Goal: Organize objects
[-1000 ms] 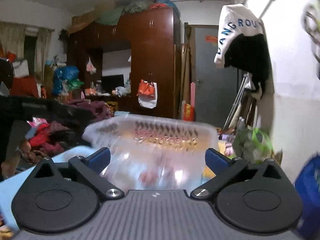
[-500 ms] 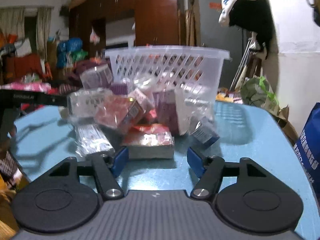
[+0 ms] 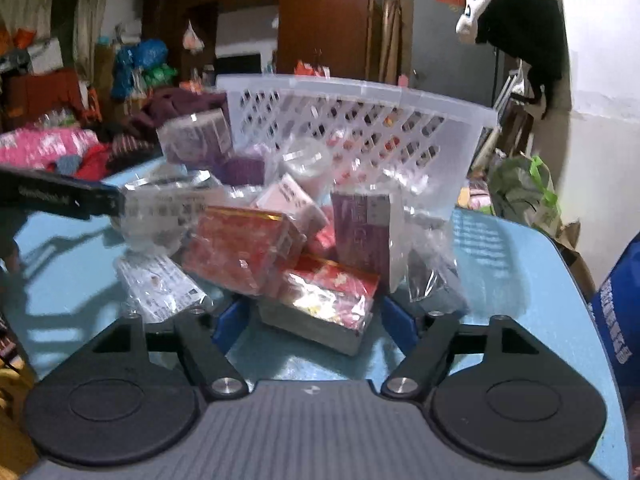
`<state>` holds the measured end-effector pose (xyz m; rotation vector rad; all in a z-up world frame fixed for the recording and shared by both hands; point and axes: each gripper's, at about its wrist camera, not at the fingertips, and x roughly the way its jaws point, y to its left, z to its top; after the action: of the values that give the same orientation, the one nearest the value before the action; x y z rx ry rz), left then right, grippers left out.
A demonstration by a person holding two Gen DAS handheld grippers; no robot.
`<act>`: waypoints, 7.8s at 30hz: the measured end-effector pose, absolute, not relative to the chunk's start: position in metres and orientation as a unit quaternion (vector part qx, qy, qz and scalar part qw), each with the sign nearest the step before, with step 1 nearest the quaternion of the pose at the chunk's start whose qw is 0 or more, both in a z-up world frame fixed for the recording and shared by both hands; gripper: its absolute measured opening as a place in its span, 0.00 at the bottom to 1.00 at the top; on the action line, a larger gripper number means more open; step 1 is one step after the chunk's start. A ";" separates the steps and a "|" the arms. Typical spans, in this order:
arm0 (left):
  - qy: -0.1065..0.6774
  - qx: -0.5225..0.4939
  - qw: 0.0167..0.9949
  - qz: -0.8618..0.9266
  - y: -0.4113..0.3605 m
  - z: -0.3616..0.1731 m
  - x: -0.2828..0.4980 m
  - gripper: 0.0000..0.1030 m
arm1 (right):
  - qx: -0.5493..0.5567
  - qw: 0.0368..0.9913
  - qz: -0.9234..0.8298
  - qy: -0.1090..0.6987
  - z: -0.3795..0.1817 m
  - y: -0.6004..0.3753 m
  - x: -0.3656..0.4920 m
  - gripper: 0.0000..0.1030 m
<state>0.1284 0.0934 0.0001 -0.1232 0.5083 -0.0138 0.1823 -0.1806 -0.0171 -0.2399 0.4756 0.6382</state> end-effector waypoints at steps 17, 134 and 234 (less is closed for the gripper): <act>0.245 -0.088 0.965 0.024 0.099 -0.003 0.122 0.58 | -0.038 0.938 0.294 0.180 -0.009 -0.241 0.147 0.66; 0.129 -0.143 0.976 -0.105 0.086 0.011 0.129 0.73 | -0.048 0.934 0.328 0.134 0.053 -0.213 0.198 0.39; 0.203 -0.117 0.969 -0.072 0.079 0.124 0.267 0.35 | -0.078 0.921 0.315 0.215 0.114 -0.143 0.323 0.34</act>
<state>0.2671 0.0790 0.1242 -0.2356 0.4106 -0.1458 0.3230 -0.1434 0.1144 -0.1601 0.4406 0.6472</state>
